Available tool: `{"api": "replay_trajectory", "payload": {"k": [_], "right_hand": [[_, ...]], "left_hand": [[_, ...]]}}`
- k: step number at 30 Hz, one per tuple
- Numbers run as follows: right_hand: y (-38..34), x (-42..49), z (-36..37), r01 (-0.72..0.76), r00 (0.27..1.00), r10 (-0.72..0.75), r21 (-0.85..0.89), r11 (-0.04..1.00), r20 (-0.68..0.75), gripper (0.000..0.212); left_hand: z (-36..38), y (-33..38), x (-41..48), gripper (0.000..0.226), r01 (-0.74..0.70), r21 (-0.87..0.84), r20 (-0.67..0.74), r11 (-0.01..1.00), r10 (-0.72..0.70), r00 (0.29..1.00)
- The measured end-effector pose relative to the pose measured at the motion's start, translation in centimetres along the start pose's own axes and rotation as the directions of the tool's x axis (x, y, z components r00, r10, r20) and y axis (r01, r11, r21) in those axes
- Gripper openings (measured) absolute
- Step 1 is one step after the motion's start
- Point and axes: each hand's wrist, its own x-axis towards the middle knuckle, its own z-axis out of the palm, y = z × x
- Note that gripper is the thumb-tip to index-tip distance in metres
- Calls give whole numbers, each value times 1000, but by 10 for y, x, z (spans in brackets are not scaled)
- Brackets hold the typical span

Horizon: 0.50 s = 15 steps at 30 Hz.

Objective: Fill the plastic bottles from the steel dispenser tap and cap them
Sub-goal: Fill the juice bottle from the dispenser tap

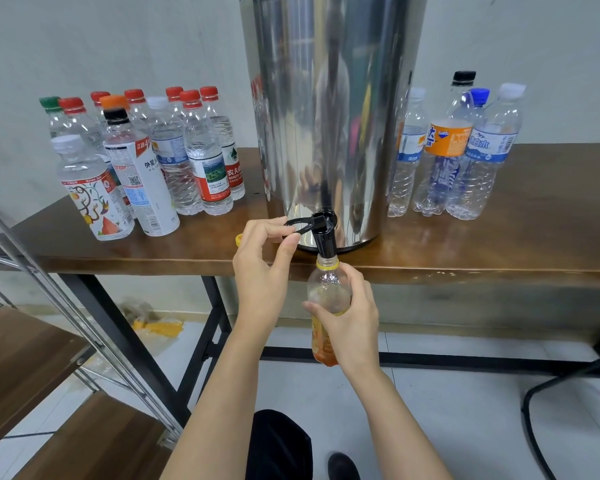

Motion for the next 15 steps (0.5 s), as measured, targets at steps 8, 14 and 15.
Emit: {"api": "replay_trajectory", "payload": {"k": [8, 14, 15], "right_hand": [[0, 1, -1, -9, 1000, 8, 7, 1000, 10, 74], [0, 1, -1, -4, 1000, 3, 16, 1000, 18, 73], [0, 1, -1, -4, 1000, 3, 18, 1000, 18, 73]], "left_hand": [[0, -2, 0, 17, 8, -11, -1, 1000, -8, 1000], [0, 0, 0, 24, -3, -16, -7, 1000, 3, 1000], [0, -1, 0, 23, -1, -14, -7, 1000, 0, 1000]]}}
